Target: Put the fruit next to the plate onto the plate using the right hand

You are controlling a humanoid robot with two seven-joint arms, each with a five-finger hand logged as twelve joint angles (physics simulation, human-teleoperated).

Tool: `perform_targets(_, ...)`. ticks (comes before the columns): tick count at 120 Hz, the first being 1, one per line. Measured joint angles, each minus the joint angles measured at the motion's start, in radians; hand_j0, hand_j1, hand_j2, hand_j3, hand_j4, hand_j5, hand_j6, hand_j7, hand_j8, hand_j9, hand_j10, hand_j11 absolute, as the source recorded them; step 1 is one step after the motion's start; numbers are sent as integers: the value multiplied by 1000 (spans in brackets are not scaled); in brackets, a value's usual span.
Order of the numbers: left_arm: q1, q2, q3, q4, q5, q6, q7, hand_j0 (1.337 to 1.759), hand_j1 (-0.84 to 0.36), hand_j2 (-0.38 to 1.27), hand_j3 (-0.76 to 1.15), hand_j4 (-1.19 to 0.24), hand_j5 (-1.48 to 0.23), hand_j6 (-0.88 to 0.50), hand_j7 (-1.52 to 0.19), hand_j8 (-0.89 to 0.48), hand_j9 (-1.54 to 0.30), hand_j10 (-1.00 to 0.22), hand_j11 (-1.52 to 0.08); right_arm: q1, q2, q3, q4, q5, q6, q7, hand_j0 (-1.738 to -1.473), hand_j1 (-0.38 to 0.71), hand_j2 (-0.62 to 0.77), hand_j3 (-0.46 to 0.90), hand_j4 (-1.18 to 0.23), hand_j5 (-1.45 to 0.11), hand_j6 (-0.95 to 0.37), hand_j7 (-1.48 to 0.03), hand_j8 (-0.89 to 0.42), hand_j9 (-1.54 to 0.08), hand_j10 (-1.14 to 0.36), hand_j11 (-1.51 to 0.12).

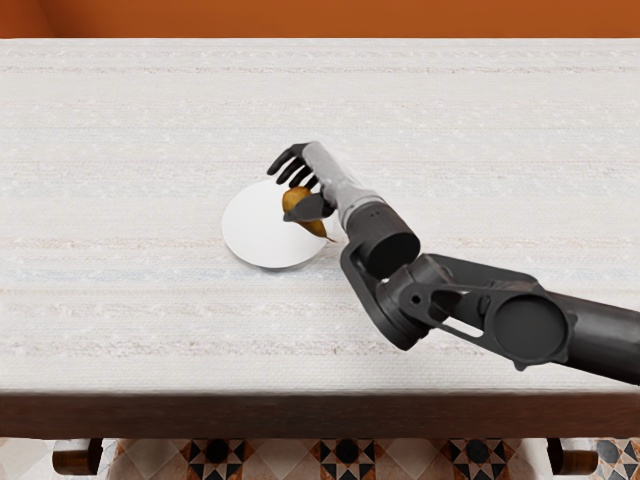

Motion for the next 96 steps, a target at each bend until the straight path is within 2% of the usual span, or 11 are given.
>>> perform_targets(37,0,0,0,0,0,0,0,1658,349,0,0,0,0,0,0,0,0,0,0,5,76,-7,-60,-2,0,0,-1657,267,187,0,-602,-791,-604,-786,-540,-793,-523,-784)
perform_targets(96,0,0,0,0,0,-1,0,1658,349,0,0,0,0,0,0,0,0,0,0,1,138,-27,-124,-3,0,0,-1657,262,172,0,-594,-778,-595,-774,-542,-783,-526,-772)
